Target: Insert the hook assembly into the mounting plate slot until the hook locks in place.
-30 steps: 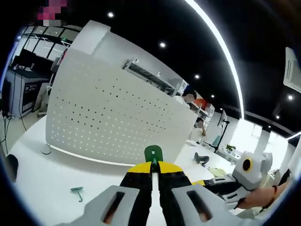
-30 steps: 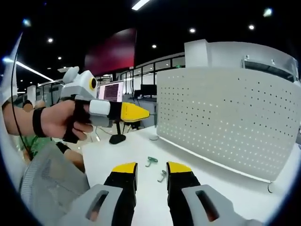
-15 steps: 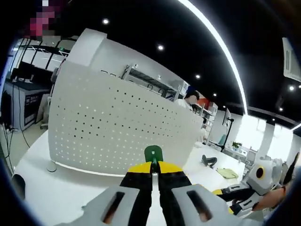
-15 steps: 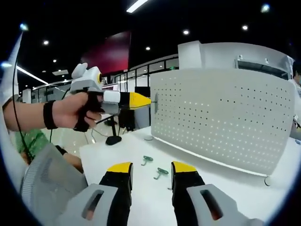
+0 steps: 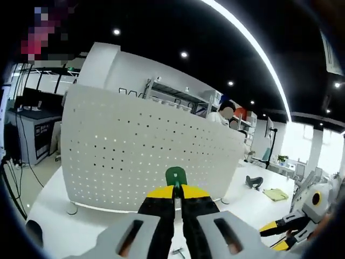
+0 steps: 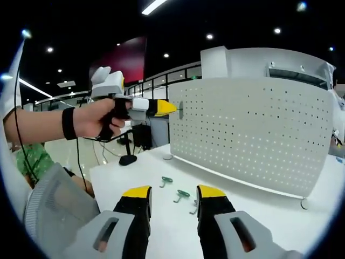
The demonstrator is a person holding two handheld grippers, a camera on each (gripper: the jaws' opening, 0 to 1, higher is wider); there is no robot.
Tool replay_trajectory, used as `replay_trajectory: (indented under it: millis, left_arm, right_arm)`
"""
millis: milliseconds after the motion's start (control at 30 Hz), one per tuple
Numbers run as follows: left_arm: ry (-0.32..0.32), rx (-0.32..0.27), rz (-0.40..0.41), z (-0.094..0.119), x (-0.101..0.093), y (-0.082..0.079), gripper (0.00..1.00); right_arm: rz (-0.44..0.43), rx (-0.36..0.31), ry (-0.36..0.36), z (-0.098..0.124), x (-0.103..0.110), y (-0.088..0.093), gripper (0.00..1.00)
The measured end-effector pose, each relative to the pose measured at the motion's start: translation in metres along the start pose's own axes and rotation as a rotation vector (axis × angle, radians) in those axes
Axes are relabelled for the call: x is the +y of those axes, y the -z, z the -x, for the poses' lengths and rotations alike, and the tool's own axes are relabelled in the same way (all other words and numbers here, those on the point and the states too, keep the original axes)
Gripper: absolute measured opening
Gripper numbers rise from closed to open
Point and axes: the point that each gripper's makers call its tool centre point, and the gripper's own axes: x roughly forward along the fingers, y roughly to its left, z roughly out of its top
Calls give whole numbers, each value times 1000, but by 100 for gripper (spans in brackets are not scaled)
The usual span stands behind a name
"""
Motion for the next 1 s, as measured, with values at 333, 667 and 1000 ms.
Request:
replay_trajectory:
  millis: [333, 667, 1000]
  left_arm:
    - [-11, -18, -14, -11, 9, -15, 3]
    - [-41, -19, -63, -18, 15, -24, 3]
    - [-91, 5, -122, -26, 26, -32, 3]
  right_arm:
    - [-10, 9, 13, 5, -3, 5, 32]
    - [-7, 24, 6, 8, -1, 9, 32]
    - [4, 29, 1, 11, 1, 12, 37]
